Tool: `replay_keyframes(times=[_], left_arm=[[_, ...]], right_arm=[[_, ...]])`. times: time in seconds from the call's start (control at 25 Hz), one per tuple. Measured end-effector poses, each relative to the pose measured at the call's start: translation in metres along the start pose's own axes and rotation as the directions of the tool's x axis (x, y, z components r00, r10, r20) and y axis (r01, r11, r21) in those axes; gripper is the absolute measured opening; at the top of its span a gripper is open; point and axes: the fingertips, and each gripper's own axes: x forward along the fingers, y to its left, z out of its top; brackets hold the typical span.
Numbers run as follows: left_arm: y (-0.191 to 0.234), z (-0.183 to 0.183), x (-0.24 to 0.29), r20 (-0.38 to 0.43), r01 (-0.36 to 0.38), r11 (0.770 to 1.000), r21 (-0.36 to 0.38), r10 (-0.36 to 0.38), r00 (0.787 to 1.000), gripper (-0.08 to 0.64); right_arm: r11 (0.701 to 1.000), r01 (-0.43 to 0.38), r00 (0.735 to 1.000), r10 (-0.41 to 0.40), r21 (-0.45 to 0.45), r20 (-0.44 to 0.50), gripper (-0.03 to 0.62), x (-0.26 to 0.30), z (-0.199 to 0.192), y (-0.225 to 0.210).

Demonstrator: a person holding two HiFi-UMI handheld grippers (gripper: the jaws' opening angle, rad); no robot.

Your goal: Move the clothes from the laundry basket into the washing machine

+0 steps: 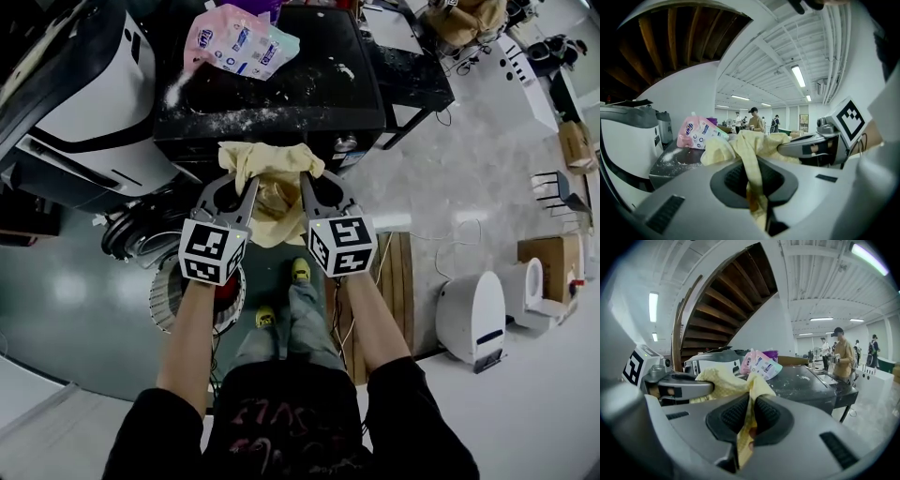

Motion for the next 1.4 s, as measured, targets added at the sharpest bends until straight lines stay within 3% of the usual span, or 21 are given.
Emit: replay_keyframes(times=[0.2, 0.92, 1.4], left_arm=[[0.01, -0.034, 0.029, -0.014, -0.019, 0.999, -0.032, 0.019, 1.0, 0.03], [0.036, -0.162, 0.098, 0.053, -0.08, 0.996, -0.035, 0.082, 0.995, 0.03], [0.061, -0.267, 0.127, 0.126, -0.155, 0.985, -0.072, 0.164, 0.978, 0.031]], right_arm=[[1.0, -0.015, 1.0, 0.016, 0.014, -0.025, 0.02, 0.028, -0.032, -0.018], [0.998, -0.068, 0.997, 0.069, -0.011, 0.018, 0.02, 0.102, -0.152, -0.053], [0.997, -0.074, 0.995, 0.076, -0.034, 0.067, 0.02, 0.153, -0.253, -0.056]])
